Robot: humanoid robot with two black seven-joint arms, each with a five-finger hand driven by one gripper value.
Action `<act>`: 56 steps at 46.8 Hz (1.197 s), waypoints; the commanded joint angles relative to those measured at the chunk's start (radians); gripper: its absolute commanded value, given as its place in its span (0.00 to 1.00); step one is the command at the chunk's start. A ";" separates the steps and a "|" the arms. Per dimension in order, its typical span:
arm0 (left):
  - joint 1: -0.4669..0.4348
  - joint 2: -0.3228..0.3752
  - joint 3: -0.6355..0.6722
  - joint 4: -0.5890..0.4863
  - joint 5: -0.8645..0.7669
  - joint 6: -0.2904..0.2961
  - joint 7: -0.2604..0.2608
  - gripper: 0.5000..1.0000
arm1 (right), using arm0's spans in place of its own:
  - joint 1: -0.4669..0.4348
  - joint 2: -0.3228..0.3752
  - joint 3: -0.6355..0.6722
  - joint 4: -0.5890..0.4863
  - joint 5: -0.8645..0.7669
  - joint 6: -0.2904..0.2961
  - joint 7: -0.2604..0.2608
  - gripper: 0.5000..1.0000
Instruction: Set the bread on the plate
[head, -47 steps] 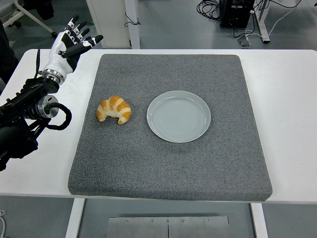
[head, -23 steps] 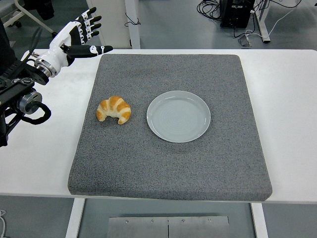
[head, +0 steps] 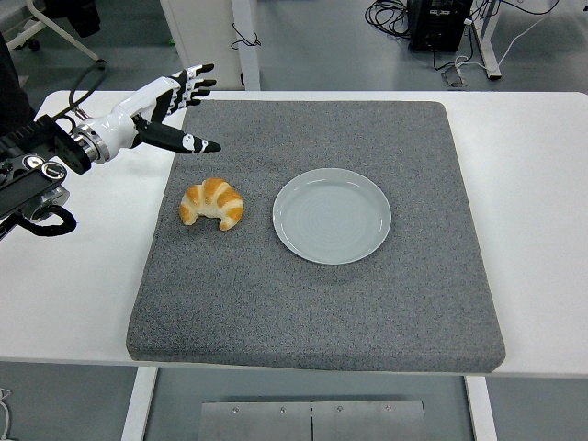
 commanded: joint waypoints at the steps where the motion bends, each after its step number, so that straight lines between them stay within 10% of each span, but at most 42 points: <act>1: -0.018 -0.006 0.053 -0.003 0.000 0.006 0.013 0.95 | 0.000 0.000 0.000 0.000 0.000 0.000 0.000 1.00; 56: -0.047 0.135 0.209 -0.207 0.311 0.097 0.037 0.88 | 0.000 0.000 0.000 0.000 0.000 0.000 0.000 1.00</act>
